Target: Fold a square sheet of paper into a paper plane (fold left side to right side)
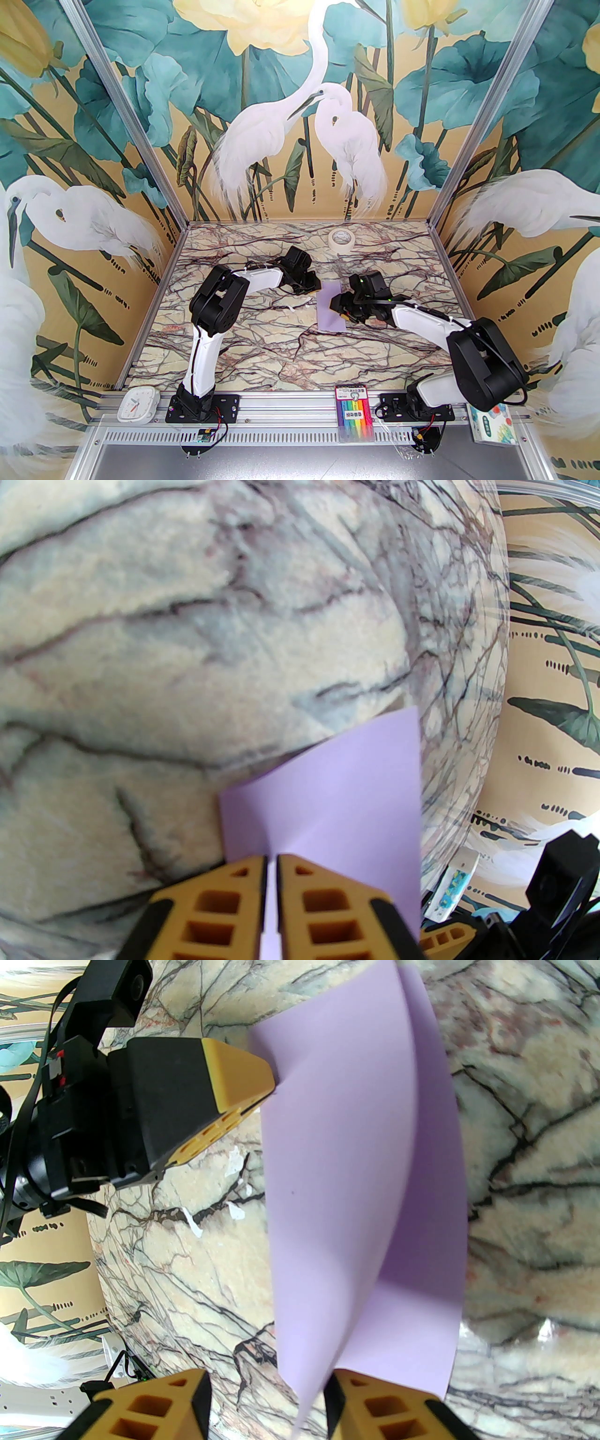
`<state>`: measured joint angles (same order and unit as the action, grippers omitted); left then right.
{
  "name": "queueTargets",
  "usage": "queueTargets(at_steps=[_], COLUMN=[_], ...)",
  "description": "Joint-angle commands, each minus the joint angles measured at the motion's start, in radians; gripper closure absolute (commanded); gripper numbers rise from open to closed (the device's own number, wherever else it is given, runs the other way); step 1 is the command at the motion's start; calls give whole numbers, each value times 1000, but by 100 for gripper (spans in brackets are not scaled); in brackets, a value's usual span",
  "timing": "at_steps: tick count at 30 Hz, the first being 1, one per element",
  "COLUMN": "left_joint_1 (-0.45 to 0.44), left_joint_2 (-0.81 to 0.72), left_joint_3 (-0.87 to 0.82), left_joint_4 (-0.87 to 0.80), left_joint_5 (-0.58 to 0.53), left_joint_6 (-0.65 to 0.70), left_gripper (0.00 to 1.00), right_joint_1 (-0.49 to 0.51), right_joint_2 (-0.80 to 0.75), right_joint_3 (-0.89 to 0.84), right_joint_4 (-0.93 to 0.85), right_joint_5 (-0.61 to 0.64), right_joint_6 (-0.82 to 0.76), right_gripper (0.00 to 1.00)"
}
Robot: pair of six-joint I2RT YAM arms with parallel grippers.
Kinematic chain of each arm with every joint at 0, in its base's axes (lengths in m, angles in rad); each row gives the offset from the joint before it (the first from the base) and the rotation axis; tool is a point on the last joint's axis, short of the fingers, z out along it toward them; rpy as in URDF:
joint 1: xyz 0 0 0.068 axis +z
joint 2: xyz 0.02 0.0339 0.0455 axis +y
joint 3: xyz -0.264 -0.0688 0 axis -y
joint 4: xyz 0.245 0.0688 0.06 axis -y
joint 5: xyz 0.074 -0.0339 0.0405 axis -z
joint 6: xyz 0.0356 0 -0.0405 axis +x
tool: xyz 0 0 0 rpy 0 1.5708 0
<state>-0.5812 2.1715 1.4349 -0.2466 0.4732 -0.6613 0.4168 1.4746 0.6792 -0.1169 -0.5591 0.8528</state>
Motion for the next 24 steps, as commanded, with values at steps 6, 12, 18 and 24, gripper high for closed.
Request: queueTargets(at_steps=[6, 12, 18, 24], left_joint_1=[-17, -17, -11, -9], left_joint_2=[-19, -30, -67, -62], left_joint_3=[-34, -32, -29, -33], left_joint_4=[-56, -58, -59, -55], left_joint_5=[-19, -16, -11, -6], left_joint_6=[-1, -1, -3, -6], left_gripper=[88, 88, 85, 85], right_joint_1=[-3, -3, -3, -3], right_joint_2=[87, 119, 148, 147], right_joint_3=[52, 68, 76, 70], right_joint_4=[96, 100, 117, 126], right_joint_5=[-38, -35, -45, -55], right_joint_6=[11, 10, 13, 15], right_gripper=[54, 53, 51, 48])
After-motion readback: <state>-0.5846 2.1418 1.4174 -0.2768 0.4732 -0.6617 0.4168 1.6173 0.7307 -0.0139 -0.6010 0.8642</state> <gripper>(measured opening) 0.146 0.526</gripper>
